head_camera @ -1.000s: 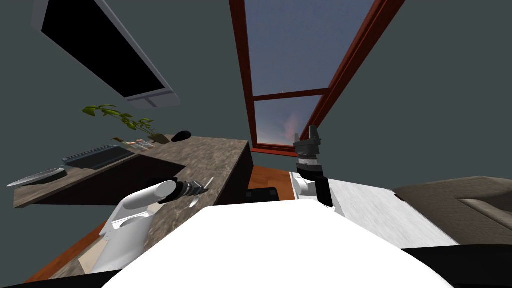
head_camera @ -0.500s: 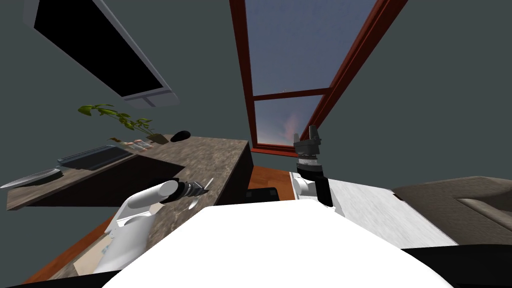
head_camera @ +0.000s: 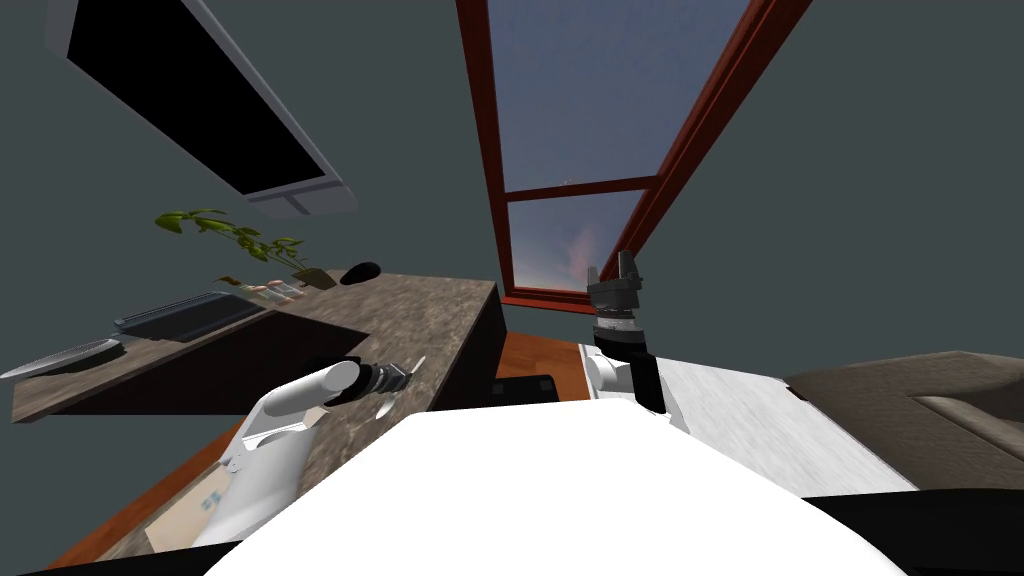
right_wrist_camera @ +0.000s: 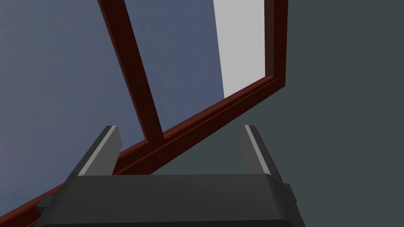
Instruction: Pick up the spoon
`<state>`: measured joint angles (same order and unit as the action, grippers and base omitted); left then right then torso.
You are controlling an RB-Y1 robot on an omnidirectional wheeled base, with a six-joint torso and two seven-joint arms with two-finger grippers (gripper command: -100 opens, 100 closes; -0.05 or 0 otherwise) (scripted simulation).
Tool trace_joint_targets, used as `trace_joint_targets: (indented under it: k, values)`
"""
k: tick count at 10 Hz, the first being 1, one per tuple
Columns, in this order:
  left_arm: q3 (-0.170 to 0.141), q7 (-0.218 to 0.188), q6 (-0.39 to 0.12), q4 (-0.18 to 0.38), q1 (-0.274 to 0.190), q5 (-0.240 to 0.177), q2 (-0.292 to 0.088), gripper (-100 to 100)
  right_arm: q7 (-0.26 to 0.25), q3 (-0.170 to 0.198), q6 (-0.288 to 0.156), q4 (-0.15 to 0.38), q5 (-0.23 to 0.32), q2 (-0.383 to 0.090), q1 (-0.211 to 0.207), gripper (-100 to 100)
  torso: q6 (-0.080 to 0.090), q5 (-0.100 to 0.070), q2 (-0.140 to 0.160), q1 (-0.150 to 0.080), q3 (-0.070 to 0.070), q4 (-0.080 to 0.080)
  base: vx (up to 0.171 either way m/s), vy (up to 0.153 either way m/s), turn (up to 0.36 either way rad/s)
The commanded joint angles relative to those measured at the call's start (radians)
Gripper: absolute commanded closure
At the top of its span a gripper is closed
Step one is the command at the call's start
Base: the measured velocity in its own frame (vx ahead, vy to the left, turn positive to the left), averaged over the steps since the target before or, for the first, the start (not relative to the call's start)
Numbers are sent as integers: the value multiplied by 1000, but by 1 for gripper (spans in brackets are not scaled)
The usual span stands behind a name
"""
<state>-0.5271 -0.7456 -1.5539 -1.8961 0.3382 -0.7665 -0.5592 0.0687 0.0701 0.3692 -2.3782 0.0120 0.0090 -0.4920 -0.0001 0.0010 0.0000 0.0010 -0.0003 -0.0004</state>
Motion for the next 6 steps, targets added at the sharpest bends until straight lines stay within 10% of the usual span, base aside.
trace_joint_targets:
  k: [1, 3, 4, 5, 6]
  values:
    - [0, 0, 0, 0, 0, 0, 0, 100, 0, 0, 0, 0, 0, 0, 0, 0, 0, 0, 0, 0, 0, 0, 0, 0, 0]
    - [0, -1, 0, 0, 0, 0, 0, 100, 0, 0, 0, 0, 0, 0, 0, 0, 0, 0, -1, 1, -1, -1, 0, 0, 0]
    - [-1, -1, 1, 0, 0, -1, 0, 0, 0, 0, 0, 0, 0, 0, 0, 0, 0, 0, -1, 1, -1, -1, 0, 0, 0]
    - [-12, -15, -26, -32, 7, -14, -8, 100, 0, 0, 0, 0, 0, 0, 0, 0, 0, 1, -1, 1, -1, -1, -3, 7, 17]
    - [-18, -23, -40, -49, 10, -21, -13, 100, 0, 0, 0, 0, 0, 0, 0, 0, 0, 0, -1, 1, -1, -1, -4, 13, 14]
